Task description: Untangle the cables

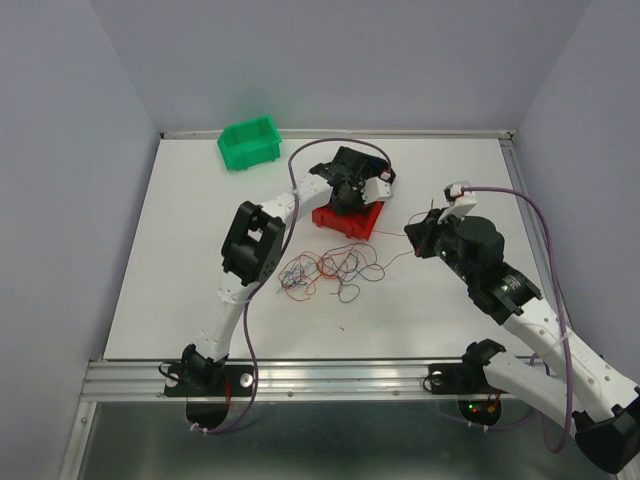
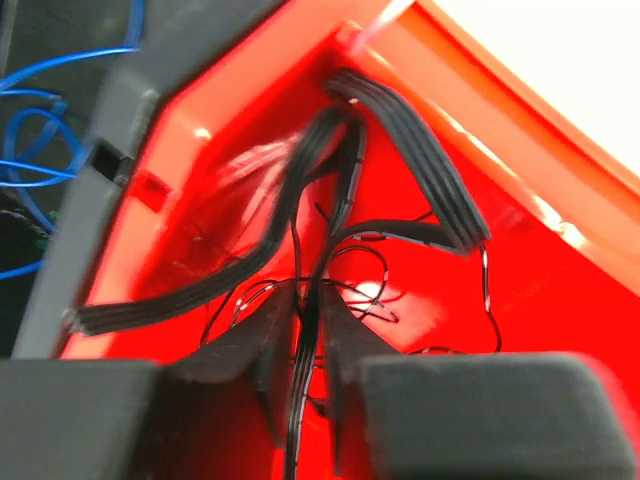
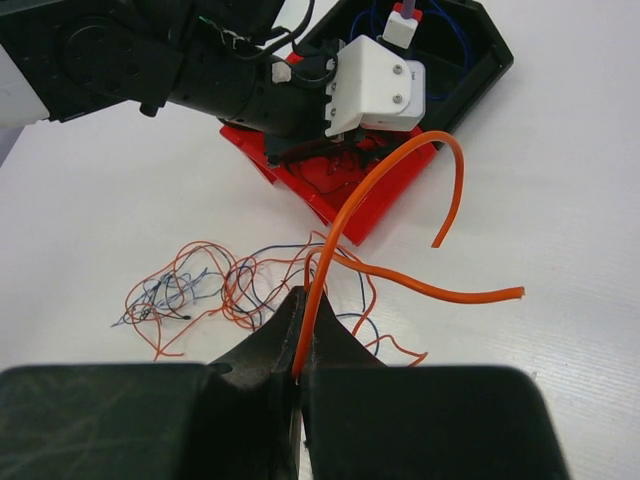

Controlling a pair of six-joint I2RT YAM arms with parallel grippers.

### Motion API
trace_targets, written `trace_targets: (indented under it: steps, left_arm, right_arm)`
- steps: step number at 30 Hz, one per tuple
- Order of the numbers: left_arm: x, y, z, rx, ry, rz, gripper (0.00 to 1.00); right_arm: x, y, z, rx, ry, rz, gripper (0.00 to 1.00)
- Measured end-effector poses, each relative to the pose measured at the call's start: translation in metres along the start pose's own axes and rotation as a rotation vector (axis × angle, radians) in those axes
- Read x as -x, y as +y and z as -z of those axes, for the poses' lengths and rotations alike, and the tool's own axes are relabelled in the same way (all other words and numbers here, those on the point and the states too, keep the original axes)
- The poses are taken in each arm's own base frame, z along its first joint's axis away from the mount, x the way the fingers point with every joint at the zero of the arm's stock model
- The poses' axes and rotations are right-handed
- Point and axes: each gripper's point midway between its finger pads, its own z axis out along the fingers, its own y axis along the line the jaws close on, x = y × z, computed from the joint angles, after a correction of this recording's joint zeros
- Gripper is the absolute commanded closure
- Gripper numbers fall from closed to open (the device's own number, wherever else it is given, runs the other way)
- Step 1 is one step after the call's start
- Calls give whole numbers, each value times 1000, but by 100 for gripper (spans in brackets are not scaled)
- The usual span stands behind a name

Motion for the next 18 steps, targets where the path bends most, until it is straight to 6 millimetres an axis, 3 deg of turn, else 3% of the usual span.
trace_targets:
  steps: [5, 11, 18]
  left_arm:
    - [5, 8, 2, 29, -29, 19, 52]
    - [7, 12, 10, 39, -36, 37, 47]
    - [30, 24, 51, 87, -99, 44, 42]
  right_arm:
    - [3, 1, 2, 4, -11, -2, 99]
    - [3, 1, 2, 4, -11, -1, 99]
    - [3, 1, 2, 4, -10, -2, 99]
